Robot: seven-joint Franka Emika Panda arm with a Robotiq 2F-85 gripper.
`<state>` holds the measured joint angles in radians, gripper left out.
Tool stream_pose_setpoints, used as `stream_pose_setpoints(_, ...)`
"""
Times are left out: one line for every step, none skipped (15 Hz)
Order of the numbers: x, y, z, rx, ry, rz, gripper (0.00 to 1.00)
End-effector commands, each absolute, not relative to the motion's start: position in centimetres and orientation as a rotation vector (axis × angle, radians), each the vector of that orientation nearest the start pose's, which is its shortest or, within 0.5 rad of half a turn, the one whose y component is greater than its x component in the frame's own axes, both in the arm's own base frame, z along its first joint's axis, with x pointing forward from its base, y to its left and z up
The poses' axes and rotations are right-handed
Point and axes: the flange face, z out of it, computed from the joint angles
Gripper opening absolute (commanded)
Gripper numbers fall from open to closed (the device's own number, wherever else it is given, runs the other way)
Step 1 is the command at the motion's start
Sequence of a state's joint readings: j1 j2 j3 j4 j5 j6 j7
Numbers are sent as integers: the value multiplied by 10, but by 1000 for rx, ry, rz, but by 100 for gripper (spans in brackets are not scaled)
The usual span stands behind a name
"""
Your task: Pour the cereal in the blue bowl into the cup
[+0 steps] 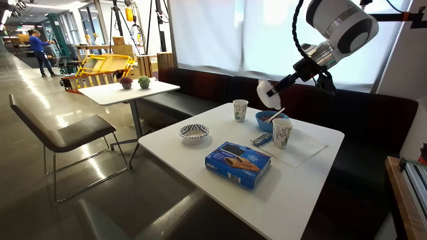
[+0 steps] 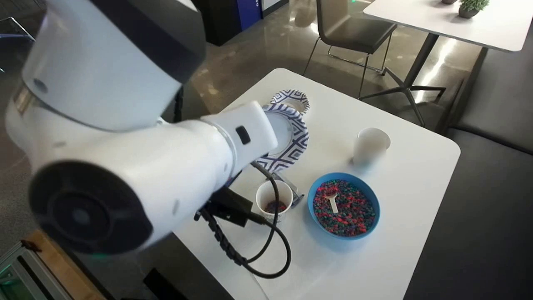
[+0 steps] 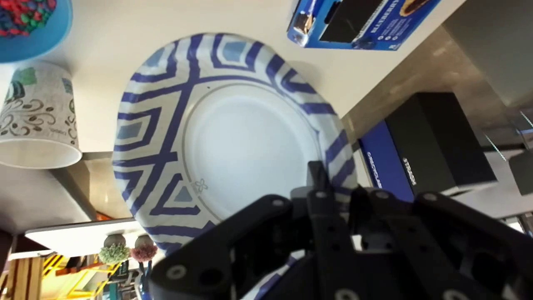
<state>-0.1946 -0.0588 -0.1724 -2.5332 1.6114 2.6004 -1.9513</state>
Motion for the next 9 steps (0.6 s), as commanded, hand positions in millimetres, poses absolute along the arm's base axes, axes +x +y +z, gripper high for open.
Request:
stream_pose_setpoints(439,-136,314,-2827,-337,-1148,1)
stream_pose_setpoints(449,-124,318,-2888,-380,-1138,1)
stream_pose_setpoints(460,-111,320,-2941,-439,-1127,1)
stream_pose_setpoints(472,-99,321,-2992,-492,-1118,1)
stream_pose_setpoints(485,-88,321,-3035,-549,-1114,1)
stream_pose_setpoints(498,-81,317,-3077,-602,-1104,1)
stream_pose_setpoints(514,-79,312,-3120,-651,-1098,1)
stream_pose_setpoints(525,-79,302,-3159,-707,-1074,1)
stream_pose_setpoints(532,-82,285,-3191,-765,-1027,1)
